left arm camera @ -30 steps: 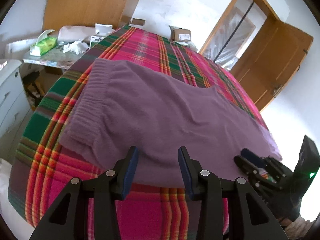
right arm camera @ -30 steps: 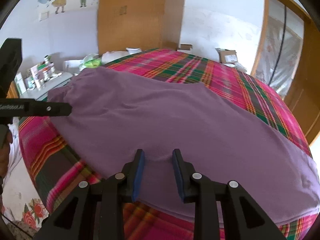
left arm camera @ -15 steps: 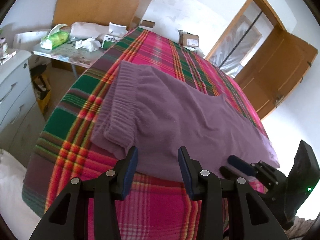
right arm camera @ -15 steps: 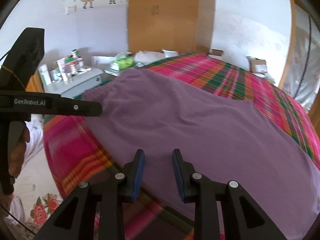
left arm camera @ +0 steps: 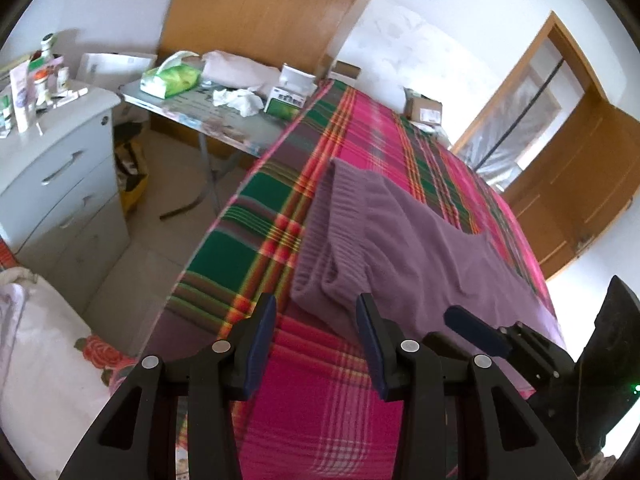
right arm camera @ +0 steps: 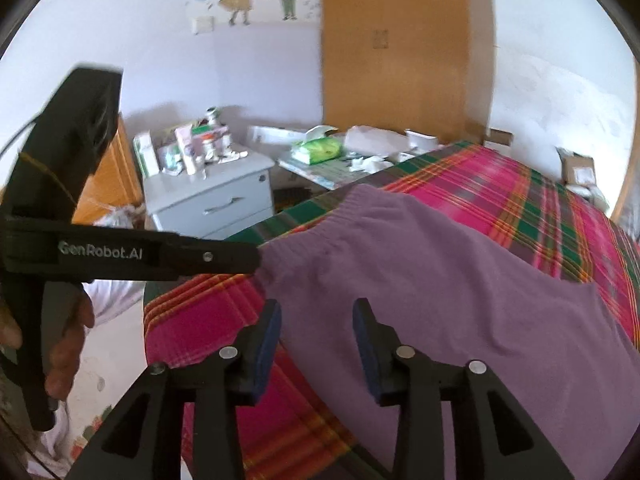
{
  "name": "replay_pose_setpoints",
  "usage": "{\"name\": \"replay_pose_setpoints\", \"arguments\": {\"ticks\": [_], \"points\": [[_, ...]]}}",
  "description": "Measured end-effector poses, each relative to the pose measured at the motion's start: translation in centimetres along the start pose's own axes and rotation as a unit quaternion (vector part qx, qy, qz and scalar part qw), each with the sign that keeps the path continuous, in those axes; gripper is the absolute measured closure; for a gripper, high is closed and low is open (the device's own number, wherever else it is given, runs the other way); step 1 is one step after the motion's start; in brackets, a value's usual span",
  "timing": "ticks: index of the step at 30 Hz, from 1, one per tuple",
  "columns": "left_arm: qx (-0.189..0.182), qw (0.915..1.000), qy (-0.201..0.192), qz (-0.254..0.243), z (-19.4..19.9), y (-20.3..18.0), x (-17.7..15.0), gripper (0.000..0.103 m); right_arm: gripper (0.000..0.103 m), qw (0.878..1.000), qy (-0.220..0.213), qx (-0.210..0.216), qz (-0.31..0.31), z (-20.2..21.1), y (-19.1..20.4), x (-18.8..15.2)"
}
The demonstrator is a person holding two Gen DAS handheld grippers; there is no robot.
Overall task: Fold clothes
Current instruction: 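Move the left gripper to the waistband edge of the purple garment, then grasp the garment waistband with the left gripper and lift it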
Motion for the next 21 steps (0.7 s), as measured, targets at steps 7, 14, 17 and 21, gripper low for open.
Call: {"name": "replay_pose_setpoints", "arguments": {"ticks": [7, 14, 17, 21], "points": [[-0.007, 0.9997, 0.015, 0.02, -0.3, 0.8, 0.2, 0.06, 0.055, 0.998, 0.005, -0.006, 0.056, -1.9, 2.5, 0.3], [-0.033, 0.9974, 0.016, 0.062, -0.2, 1.5, 1.0, 0.06, 0.054, 0.996, 0.036, -0.04, 0.074, -4.2, 3.6, 0.2], [-0.046, 0.9949, 0.018, 0.088, -0.2, 2.1, 1.5, 0.06, 0.054, 0.996, 0.038, -0.045, 0.07, -4.4, 3.5, 0.3], [-0.059, 0.9911, 0.031, 0.116, -0.8, 2.7, 2.0, 0.06, 0.062, 0.996, 0.041, -0.051, 0.062, -4.6, 3.4, 0.4]]}}
Point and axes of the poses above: each gripper's, at about its wrist camera, not at the fingertips, and z roughly against the way its jaws point, y to its left, x to its top, the point moved 2 cm from there along -z, roughly the way its jaws point, and after that the axes turned 8 degrees about -y, right-handed, at the moved point
